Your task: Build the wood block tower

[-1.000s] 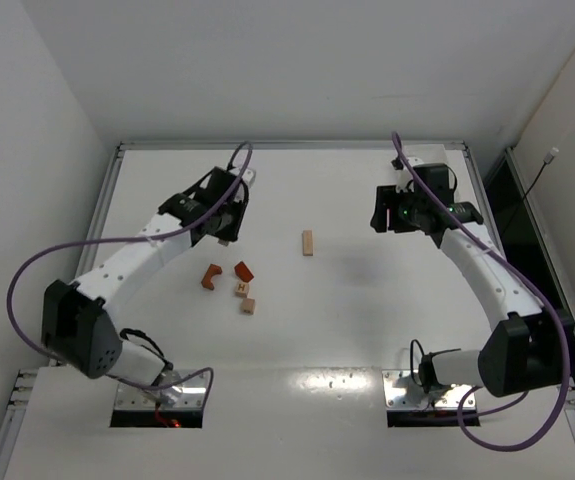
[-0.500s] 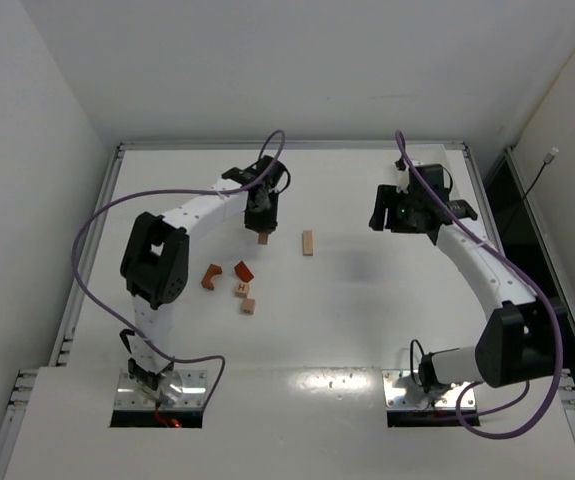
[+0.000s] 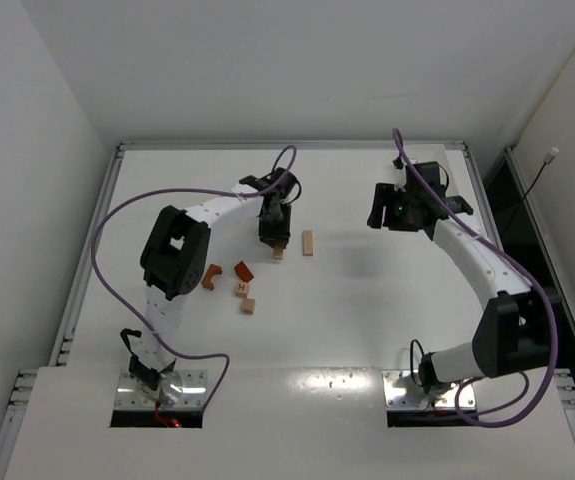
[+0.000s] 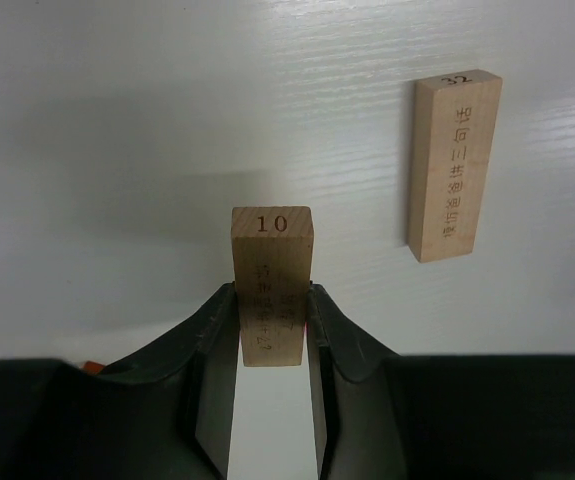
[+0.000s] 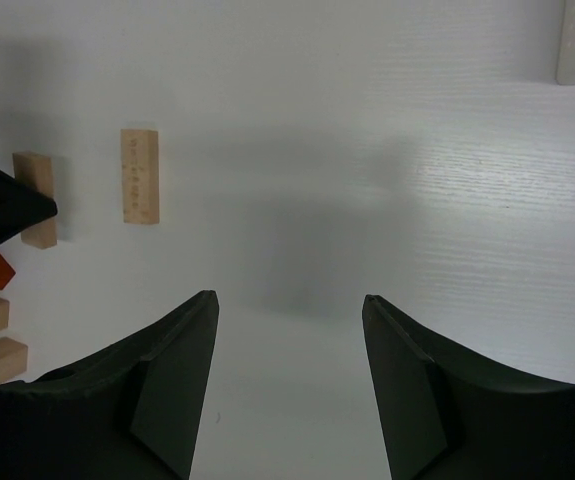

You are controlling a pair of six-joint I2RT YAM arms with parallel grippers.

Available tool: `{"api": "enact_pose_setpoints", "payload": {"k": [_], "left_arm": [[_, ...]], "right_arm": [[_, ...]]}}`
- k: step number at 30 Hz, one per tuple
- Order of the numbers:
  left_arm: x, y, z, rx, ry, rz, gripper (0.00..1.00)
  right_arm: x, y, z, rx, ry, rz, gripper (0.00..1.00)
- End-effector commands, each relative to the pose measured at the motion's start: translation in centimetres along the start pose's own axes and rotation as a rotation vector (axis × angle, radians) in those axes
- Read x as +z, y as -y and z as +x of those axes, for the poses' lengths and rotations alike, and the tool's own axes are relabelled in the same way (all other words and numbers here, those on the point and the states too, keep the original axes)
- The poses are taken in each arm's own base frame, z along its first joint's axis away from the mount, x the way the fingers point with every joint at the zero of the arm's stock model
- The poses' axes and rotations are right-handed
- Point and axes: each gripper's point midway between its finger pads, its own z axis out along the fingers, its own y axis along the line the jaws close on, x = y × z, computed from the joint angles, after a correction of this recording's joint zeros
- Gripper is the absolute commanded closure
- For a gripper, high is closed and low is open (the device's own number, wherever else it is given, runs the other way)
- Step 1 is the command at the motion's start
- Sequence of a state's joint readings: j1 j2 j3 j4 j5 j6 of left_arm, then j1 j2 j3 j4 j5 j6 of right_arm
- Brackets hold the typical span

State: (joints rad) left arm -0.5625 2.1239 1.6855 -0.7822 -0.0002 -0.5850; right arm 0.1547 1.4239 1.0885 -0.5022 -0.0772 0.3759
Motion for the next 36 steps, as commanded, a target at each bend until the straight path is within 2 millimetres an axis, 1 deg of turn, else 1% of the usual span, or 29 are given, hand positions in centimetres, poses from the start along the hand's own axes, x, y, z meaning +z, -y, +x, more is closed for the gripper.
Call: {"api": "enact_pose_setpoints", "payload": {"k": [1, 2, 3, 4, 5, 7, 8, 9, 11, 14, 17, 19, 20, 22, 23, 27, 28, 29, 33, 34, 36], "left_arm": [[-0.1, 2.1, -1.7, -0.022, 0.038, 0.071, 1.00], [0.4, 2.1, -1.7, -0.022, 0.038, 0.071, 1.00], [0.1, 2.5, -2.1, -0.022, 0.045, 0.087, 1.00], [0.7, 2.4, -1.8, -0.022, 0.033, 0.081, 1.00], [0.4, 2.7, -2.3, -0.032, 0.044, 0.087, 1.00], [1.0, 2.8, -2.1, -0.032, 0.030, 0.091, 1.00], [1.0, 2.8, -2.1, -0.032, 0.030, 0.091, 1.00], [0.8, 3.0, -2.5, -0.032, 0.040, 0.098, 1.00], [1.6, 3.0, -2.6, -0.032, 0.036, 0.095, 1.00], [2.1, 3.3, -2.7, -0.032, 0.031, 0.102, 1.00], [2.1, 3.3, -2.7, -0.032, 0.031, 0.102, 1.00], [2.4, 3.3, -2.8, -0.032, 0.029, 0.102, 1.00], [2.7, 3.2, -2.6, -0.032, 0.021, 0.097, 1.00], [2.5, 3.5, -2.8, -0.031, 0.025, 0.110, 1.00], [2.9, 3.6, -2.9, -0.040, 0.025, 0.111, 1.00], [3.1, 3.9, -3.1, -0.040, 0.028, 0.124, 1.00], [3.1, 4.0, -3.1, -0.049, 0.027, 0.125, 1.00], [3.5, 3.9, -2.9, -0.049, 0.020, 0.120, 1.00], [3.5, 4.0, -2.8, -0.049, 0.015, 0.128, 1.00], [3.4, 4.1, -2.7, -0.048, 0.009, 0.137, 0.98], [3.4, 4.3, -2.9, -0.048, 0.017, 0.142, 0.89]], "right_arm": [[-0.4, -0.9, -3.2, -0.002, 0.086, -0.013, 0.43], [-0.4, -0.9, -3.2, -0.003, 0.086, -0.013, 0.43], [-0.4, -0.8, -3.0, -0.002, 0.077, -0.010, 0.43], [-0.6, -0.9, -3.4, -0.003, 0.086, -0.013, 0.43], [-0.3, -0.9, -3.2, -0.002, 0.077, -0.010, 0.43], [-0.3, -0.9, -3.2, -0.002, 0.077, -0.010, 0.43], [-0.2, -0.9, -3.4, -0.002, 0.077, -0.010, 0.43], [-0.2, -0.9, -3.4, -0.002, 0.077, -0.010, 0.43], [-0.2, -0.9, -3.4, -0.002, 0.077, -0.010, 0.43], [0.1, -0.8, -3.2, -0.001, 0.068, -0.008, 0.43], [0.1, -0.8, -3.2, -0.001, 0.068, -0.008, 0.43], [0.1, -0.8, -3.2, -0.001, 0.068, -0.008, 0.43], [0.0, -0.9, -3.6, -0.002, 0.077, -0.010, 0.43], [0.0, -0.9, -3.6, -0.002, 0.077, -0.010, 0.43], [0.0, -0.9, -3.6, -0.002, 0.077, -0.010, 0.43], [0.0, -0.9, -3.6, -0.002, 0.077, -0.010, 0.43], [0.3, -0.9, -3.4, -0.001, 0.068, -0.008, 0.43], [0.3, -0.9, -3.4, -0.001, 0.068, -0.008, 0.43], [0.3, -0.9, -3.4, -0.001, 0.068, -0.008, 0.43], [0.3, -0.9, -3.4, -0.001, 0.068, -0.008, 0.43], [0.3, -0.9, -3.4, -0.001, 0.068, -0.008, 0.43]]}}
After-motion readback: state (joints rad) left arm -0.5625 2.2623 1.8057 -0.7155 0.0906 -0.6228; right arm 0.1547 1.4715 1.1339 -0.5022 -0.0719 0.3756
